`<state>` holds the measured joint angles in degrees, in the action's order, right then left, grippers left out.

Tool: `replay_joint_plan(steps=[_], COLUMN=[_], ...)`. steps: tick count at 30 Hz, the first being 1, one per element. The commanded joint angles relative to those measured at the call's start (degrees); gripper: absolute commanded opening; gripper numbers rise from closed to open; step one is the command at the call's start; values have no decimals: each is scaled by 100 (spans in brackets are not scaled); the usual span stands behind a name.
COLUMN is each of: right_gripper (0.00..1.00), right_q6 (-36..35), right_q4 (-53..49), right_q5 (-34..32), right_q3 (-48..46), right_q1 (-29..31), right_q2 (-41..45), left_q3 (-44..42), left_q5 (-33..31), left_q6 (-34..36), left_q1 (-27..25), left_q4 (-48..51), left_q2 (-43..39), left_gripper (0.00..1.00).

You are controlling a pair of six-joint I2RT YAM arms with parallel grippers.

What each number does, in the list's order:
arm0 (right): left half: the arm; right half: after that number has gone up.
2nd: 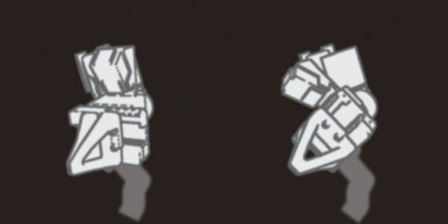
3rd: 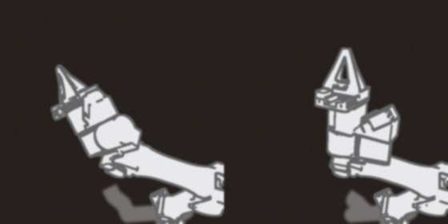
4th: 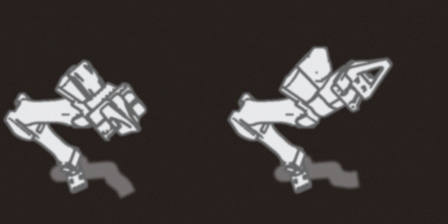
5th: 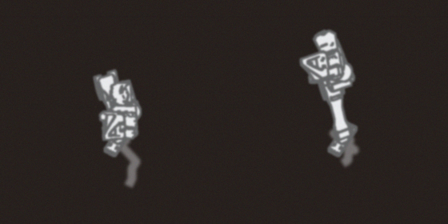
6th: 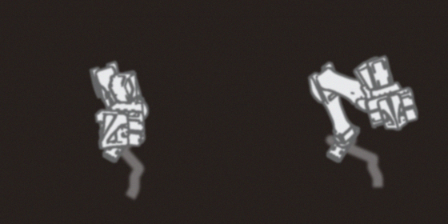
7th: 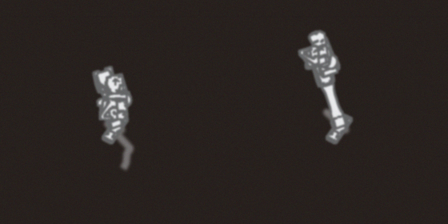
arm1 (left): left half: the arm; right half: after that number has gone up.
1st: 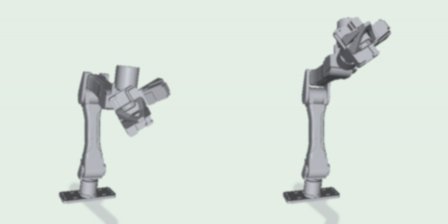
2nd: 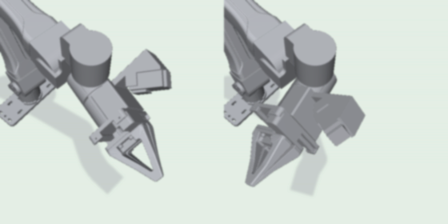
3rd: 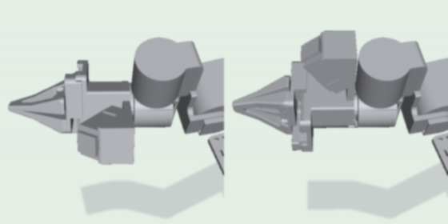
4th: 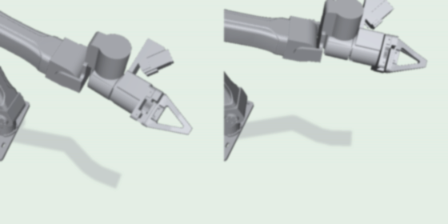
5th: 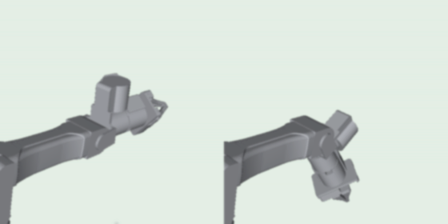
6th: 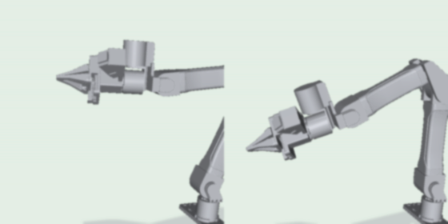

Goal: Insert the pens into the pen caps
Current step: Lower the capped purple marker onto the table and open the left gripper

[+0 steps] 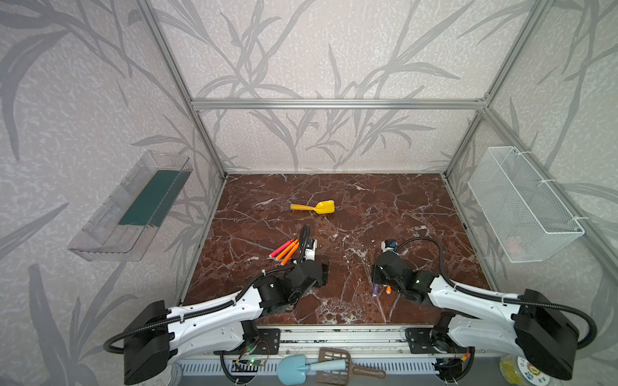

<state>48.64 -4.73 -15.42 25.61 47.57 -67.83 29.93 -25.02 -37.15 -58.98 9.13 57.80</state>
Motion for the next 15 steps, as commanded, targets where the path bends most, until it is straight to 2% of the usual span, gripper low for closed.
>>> replay_joint_plan(steps=[1, 5, 9, 15], right_gripper=[0, 3, 11, 14], right_q6=[92, 46, -40, -188], right_q4=[129, 120, -39, -558], right_q5=[53, 134, -84, -402], right_q3=[188, 251, 325, 599], right_q1=[-125, -315, -435, -538], right_q2=[-287, -664, -849, -1132], left_q3=[-67, 33, 126, 364], left_q5=[-117, -205, -322, -1011], left_q6=[-395, -443, -475, -938], left_q1=[177, 238, 256, 304], left_q4=[541, 880, 1175, 2048], left_q2=[-15, 85, 118, 447], left_gripper=[79, 78, 78, 78])
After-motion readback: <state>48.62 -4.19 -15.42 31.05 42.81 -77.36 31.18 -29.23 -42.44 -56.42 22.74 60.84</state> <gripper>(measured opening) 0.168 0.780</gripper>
